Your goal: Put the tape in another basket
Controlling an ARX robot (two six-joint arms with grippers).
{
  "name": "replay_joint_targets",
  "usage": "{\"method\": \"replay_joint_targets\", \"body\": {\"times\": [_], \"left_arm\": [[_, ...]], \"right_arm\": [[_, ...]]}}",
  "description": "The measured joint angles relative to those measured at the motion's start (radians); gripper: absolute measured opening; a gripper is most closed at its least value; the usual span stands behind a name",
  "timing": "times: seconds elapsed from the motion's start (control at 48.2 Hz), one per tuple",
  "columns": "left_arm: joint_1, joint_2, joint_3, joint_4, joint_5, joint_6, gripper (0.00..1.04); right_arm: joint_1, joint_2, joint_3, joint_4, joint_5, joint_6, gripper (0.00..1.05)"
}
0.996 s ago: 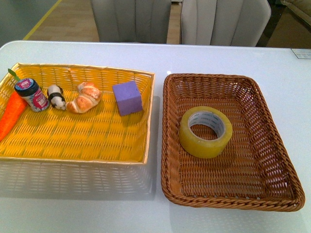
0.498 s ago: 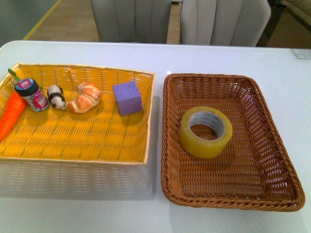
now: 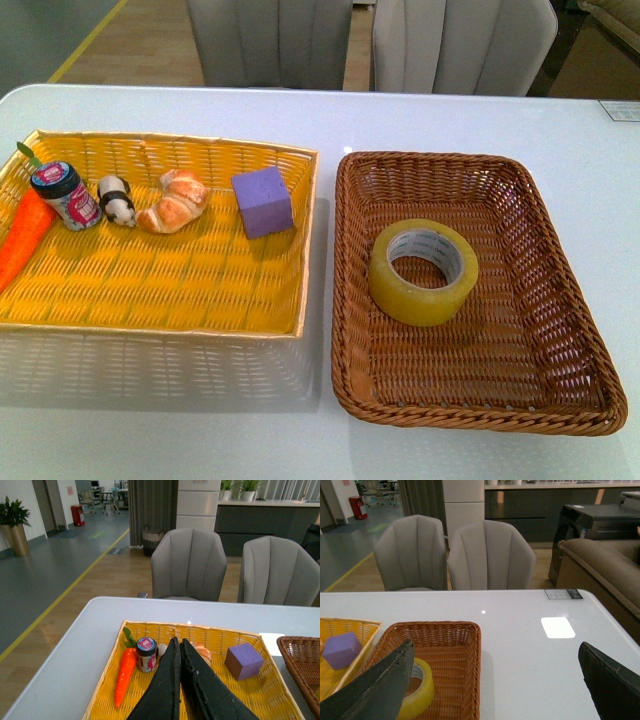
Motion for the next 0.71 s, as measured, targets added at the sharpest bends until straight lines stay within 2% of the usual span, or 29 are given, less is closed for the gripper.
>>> {"method": "replay_joint_targets", "body": {"times": [0.187, 0.623, 0.706], "left_arm": [[0.0, -0.002, 0.0, -0.006, 0.0, 0.0, 0.04], [0.0, -0.003, 0.0, -0.006, 0.0, 0.0, 0.77], [0.0, -0.003, 0.0, -0.006, 0.0, 0.0, 0.94]], "right_arm": [[0.0, 0.0, 0.0, 0.0, 0.0, 0.0, 0.96], [0.0, 0.0, 0.0, 0.0, 0.0, 0.0, 0.96], [0.0, 0.0, 0.0, 0.0, 0.0, 0.0, 0.96]]}}
